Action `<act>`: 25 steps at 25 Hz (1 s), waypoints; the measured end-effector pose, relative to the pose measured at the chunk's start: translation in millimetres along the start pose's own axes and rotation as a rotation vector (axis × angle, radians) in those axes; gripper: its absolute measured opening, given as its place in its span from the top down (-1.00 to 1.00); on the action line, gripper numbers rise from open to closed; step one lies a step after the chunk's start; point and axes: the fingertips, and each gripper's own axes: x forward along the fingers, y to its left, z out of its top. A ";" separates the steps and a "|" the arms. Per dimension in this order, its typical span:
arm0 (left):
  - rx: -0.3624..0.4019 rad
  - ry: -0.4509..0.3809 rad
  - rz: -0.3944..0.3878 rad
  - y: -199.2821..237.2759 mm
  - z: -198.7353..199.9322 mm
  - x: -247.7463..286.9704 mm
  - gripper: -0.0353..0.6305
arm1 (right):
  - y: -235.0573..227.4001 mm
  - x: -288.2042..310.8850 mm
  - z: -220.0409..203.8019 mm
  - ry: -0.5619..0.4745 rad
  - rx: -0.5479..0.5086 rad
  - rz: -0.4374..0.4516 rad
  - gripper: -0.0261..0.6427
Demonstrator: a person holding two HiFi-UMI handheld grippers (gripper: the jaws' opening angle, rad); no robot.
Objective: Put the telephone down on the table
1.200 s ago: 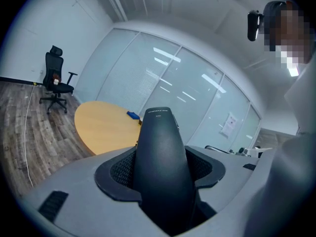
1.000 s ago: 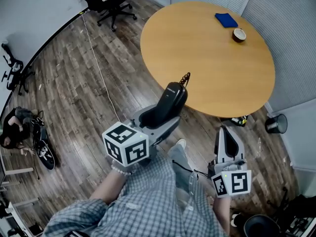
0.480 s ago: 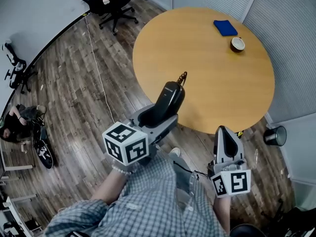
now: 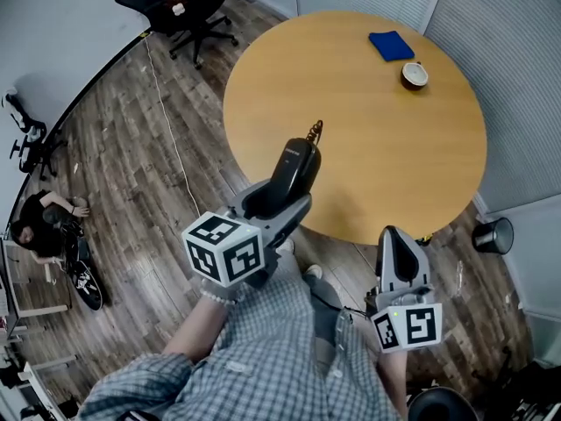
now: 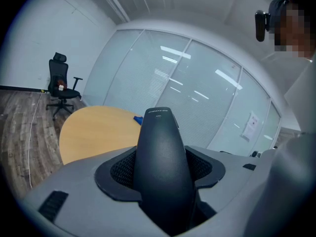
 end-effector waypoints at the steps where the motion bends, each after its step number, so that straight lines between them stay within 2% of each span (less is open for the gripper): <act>1: 0.003 0.004 0.001 3.5 1.8 4.6 0.06 | -2.3 2.8 0.0 0.001 -0.001 -0.006 0.89; 10: 0.049 0.044 0.009 43.9 27.1 55.0 0.06 | -26.3 46.9 9.4 0.016 -0.018 -0.060 0.89; 25: 0.128 0.123 0.103 159.5 64.3 137.2 0.06 | -37.6 150.2 16.2 0.072 -0.005 -0.099 0.89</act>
